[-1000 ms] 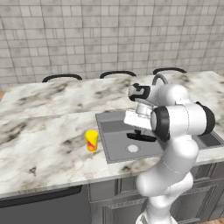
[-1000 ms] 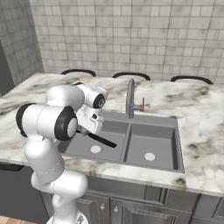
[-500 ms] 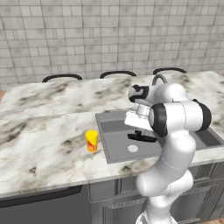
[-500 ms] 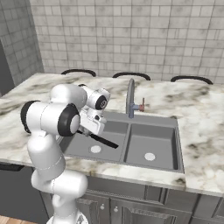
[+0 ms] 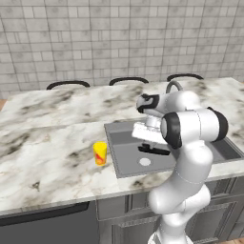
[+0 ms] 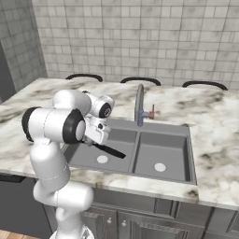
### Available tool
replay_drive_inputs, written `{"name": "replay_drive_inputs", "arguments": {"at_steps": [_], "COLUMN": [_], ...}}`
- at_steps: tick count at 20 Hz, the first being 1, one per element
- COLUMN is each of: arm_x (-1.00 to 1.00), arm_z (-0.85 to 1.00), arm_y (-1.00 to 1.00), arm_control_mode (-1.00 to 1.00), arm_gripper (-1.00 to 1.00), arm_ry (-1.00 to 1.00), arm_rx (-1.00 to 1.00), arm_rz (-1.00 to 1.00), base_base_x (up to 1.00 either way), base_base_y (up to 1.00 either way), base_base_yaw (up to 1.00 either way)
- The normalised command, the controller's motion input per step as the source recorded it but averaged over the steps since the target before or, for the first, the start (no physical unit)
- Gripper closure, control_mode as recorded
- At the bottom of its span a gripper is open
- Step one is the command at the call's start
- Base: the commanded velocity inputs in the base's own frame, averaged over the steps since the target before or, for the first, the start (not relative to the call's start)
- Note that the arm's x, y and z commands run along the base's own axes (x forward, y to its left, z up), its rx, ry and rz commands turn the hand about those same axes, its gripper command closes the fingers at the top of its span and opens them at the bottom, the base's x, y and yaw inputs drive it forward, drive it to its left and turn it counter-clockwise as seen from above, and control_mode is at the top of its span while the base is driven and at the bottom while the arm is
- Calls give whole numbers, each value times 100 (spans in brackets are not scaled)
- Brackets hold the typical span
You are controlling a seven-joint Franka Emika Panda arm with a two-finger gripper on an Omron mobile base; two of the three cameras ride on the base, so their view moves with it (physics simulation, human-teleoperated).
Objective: Place the pan in the left basin and the cup in the right basin of the sink.
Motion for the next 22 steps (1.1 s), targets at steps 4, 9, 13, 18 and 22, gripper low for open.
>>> {"name": "replay_drive_inputs", "arguments": {"at_steps": [4, 9, 13, 18, 22], "arm_x": [23, 23, 16, 9, 0], "arm_z": [-32, -30, -15, -21, -36], "arm_y": [-1, -4, 0, 0, 0], "arm_control_mode": [-100, -100, -100, -100, -100], "arm_gripper": [100, 100, 100, 100, 100], "arm_ry": [0, 0, 0, 0, 0], "arm_rx": [0, 0, 0, 0, 0], "arm_rz": [0, 0, 0, 0, 0], "base_base_x": [0, 0, 0, 0, 0], "base_base_y": [0, 0, 0, 0, 0], "base_base_yaw": [0, 0, 0, 0, 0]}}
